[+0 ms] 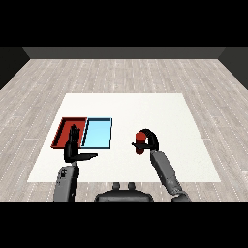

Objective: Pick the red can and put it in the red box

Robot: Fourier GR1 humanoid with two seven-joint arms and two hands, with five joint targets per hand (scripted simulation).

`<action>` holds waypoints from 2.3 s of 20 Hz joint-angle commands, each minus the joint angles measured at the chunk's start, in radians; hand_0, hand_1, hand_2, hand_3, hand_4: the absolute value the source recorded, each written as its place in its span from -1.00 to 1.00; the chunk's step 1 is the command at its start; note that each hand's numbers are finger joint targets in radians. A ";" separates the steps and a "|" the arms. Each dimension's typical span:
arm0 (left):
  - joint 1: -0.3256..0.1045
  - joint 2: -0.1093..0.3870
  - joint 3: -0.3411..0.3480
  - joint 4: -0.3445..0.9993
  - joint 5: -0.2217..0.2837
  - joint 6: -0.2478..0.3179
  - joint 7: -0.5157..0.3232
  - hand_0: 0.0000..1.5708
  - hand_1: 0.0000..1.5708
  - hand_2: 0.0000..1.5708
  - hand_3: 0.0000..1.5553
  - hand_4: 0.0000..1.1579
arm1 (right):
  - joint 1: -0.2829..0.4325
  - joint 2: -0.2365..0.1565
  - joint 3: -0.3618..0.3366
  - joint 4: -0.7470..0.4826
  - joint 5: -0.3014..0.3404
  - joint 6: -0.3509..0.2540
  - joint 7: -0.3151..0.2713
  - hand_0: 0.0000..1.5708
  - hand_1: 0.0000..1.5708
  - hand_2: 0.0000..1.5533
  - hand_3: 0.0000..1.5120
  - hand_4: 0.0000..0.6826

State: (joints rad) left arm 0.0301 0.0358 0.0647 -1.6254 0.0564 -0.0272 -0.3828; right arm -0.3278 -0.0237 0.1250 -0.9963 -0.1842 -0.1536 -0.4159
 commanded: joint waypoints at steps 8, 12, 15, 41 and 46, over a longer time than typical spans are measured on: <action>-0.023 -0.001 -0.034 0.027 -0.018 -0.011 0.032 -1.00 -1.00 -1.00 -1.00 -1.00 | 0.097 -0.017 0.032 -0.232 0.035 -0.011 0.034 0.83 0.83 0.85 0.86 0.92; -0.047 -0.027 -0.090 0.105 -0.081 -0.004 -0.021 -1.00 -1.00 -1.00 -1.00 -1.00 | 0.080 0.012 0.054 -0.296 0.052 -0.040 0.065 0.84 0.84 0.86 0.87 0.90; -0.128 -0.035 -0.166 0.055 -0.059 0.043 0.114 -1.00 -1.00 -1.00 -1.00 -1.00 | 0.024 0.023 0.073 -0.278 0.028 -0.096 0.079 0.83 0.83 0.87 0.87 0.91; -0.275 -0.036 -0.496 0.180 0.036 0.279 0.159 -1.00 -1.00 -1.00 -1.00 -1.00 | -0.156 0.024 0.273 -0.242 -0.088 -0.239 0.054 0.77 0.77 0.81 0.85 0.80; -0.384 -0.036 -0.463 0.264 0.076 0.274 0.196 -1.00 -1.00 -1.00 -1.00 -1.00 | -0.144 0.024 0.286 -0.295 -0.061 -0.231 0.094 0.80 0.80 0.84 0.86 0.81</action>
State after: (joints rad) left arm -0.2839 0.0001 -0.4021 -1.3957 0.1088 0.2367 -0.2208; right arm -0.4262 -0.0003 0.3910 -1.2900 -0.2389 -0.3648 -0.3545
